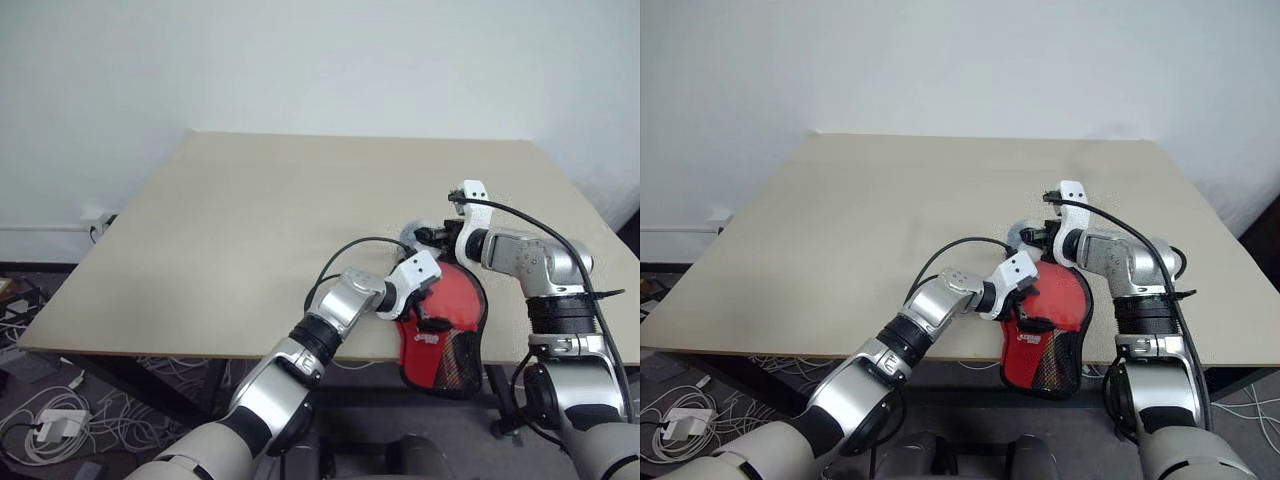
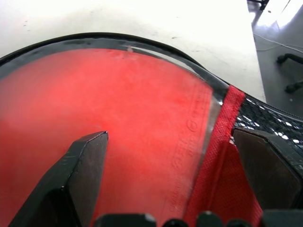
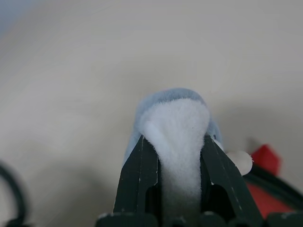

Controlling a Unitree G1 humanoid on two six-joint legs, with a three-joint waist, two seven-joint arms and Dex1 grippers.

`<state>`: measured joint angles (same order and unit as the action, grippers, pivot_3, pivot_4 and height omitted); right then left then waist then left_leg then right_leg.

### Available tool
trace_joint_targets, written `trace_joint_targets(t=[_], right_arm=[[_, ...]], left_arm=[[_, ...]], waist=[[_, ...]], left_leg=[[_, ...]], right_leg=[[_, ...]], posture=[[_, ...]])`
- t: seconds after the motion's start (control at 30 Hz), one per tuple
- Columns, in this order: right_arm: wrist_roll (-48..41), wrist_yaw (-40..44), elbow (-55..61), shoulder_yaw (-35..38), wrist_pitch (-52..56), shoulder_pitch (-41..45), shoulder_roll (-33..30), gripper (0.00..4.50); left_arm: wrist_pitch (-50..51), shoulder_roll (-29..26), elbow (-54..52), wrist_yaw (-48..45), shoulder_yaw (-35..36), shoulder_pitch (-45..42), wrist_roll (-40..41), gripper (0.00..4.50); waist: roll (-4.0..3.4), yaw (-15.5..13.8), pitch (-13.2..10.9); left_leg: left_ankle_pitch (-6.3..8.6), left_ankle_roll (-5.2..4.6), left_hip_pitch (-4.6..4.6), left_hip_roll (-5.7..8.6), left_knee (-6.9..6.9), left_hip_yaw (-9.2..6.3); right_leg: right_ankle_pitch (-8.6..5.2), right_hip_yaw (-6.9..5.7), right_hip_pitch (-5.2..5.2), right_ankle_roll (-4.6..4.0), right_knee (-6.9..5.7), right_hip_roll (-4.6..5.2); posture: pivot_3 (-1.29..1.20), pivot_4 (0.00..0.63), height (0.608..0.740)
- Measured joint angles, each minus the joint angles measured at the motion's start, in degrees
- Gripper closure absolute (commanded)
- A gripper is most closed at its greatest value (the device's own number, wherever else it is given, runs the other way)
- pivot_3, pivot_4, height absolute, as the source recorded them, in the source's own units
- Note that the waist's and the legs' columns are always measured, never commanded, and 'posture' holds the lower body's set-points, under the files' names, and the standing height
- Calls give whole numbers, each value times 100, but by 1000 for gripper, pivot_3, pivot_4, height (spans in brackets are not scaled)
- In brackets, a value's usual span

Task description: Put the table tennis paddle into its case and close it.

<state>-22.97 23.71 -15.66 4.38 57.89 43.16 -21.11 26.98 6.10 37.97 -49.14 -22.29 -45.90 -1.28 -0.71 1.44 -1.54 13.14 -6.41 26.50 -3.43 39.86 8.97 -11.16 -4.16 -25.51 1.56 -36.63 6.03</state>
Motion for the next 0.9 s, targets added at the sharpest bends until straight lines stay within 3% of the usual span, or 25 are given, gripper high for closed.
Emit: trace_joint_targets(t=[0.6,0.9], right_arm=[[509,-992,-1127,233,-1336,201,696,4124],[739,-1541,-2058,375,-1857,559,734,4137]], left_arm=[[214,18,-26,153,179,-13,7,0],[346,-3,-130,169,197,10,8,0]], waist=[[-2,43,1],[-3,60,0]], left_leg=[[-18,30,0,0,-4,4],[-22,37,0,-1,-7,11]], right_leg=[[0,1,3,1,-3,-2],[1,4,3,2,-5,-5]], posture=[[0,0,724],[0,0,724]])
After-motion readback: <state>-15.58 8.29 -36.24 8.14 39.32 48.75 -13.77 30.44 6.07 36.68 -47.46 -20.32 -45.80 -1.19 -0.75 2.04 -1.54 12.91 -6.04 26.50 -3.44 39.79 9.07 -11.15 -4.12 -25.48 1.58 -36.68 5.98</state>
